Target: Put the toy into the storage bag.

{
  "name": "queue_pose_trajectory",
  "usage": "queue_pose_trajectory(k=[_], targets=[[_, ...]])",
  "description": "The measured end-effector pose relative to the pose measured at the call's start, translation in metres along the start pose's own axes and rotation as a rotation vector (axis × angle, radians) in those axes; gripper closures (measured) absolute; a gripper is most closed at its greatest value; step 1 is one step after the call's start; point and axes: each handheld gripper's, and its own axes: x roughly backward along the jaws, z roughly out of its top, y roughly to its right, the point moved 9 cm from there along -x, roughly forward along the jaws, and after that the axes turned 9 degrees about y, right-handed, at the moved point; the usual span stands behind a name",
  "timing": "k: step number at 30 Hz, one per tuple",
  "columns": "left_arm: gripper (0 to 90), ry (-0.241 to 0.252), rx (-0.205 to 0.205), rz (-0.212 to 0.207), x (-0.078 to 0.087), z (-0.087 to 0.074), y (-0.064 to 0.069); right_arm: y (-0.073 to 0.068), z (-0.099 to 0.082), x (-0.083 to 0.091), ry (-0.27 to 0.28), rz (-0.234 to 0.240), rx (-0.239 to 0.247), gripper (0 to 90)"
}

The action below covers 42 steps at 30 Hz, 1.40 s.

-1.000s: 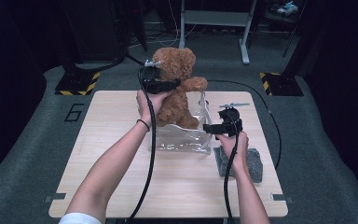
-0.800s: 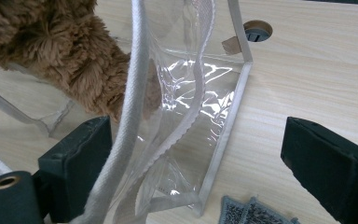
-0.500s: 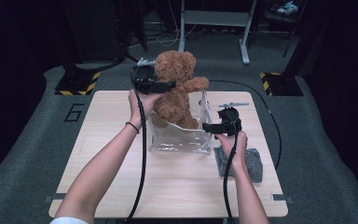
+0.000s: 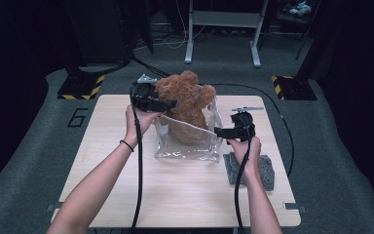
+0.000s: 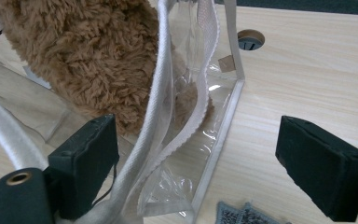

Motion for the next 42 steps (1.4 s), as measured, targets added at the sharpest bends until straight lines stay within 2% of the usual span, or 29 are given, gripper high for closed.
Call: queue_pose_trajectory(k=[3, 12, 13, 15, 17, 20, 22, 24, 27, 29, 30, 33, 35, 38, 39, 42], targets=[[14.8, -0.002, 0.020, -0.006, 0.008, -0.007, -0.004, 0.000, 0.001, 0.000, 0.001, 0.000, 0.011, 13.0], [14.0, 0.005, 0.026, -0.008, 0.035, -0.022, -0.017, -0.001, 0.001, 0.002, 0.008, 0.005, 0.013, 13.4], [13.9, 0.007, 0.014, -0.006, 0.037, -0.022, -0.020, -0.001, 0.001, 0.002, 0.011, 0.000, 0.015, 13.4], [13.8, -0.018, 0.010, -0.007, 0.040, -0.026, -0.025, 0.000, 0.003, 0.003, 0.018, -0.002, 0.016, 13.2], [13.5, -0.030, 0.000, 0.004, 0.040, -0.028, -0.029, 0.001, 0.010, 0.006, 0.045, 0.008, 0.006, 12.0], [13.5, -0.053, 0.015, -0.004, 0.036, -0.033, -0.033, 0.005, 0.029, 0.011, 0.096, 0.004, -0.009, 12.1], [13.5, -0.050, 0.025, -0.007, 0.034, -0.036, -0.034, 0.008, 0.036, 0.005, 0.065, -0.003, 0.000, 11.9], [13.4, -0.068, 0.017, -0.012, 0.031, -0.040, -0.034, 0.010, 0.039, -0.004, 0.034, 0.001, 0.008, 12.5], [13.4, -0.082, 0.021, -0.015, 0.025, -0.045, -0.034, 0.016, 0.038, -0.021, -0.022, -0.048, 0.029, 13.9], [13.2, -0.108, 0.005, -0.010, 0.022, -0.049, -0.035, 0.024, 0.036, -0.028, -0.047, -0.090, 0.015, 14.2], [12.8, -0.106, 0.010, -0.011, 0.021, -0.050, -0.035, 0.029, 0.036, -0.029, -0.041, -0.111, -0.004, 14.2], [12.7, -0.111, -0.003, -0.013, 0.022, -0.052, -0.037, 0.040, 0.036, -0.025, -0.016, -0.133, -0.057, 14.0], [12.6, -0.100, 0.013, -0.009, 0.024, -0.054, -0.038, 0.045, 0.036, -0.019, 0.003, -0.153, -0.072, 13.9], [12.4, -0.099, 0.020, -0.011, 0.031, -0.059, -0.041, 0.047, 0.033, -0.015, 0.004, -0.143, -0.062, 13.5], [12.2, -0.090, 0.024, -0.007, 0.034, -0.060, -0.043, 0.046, 0.033, -0.013, 0.006, -0.132, -0.076, 13.4], [11.5, -0.083, 0.021, -0.003, 0.044, -0.066, -0.046, 0.043, 0.033, -0.002, 0.037, -0.107, -0.048, 13.1]])
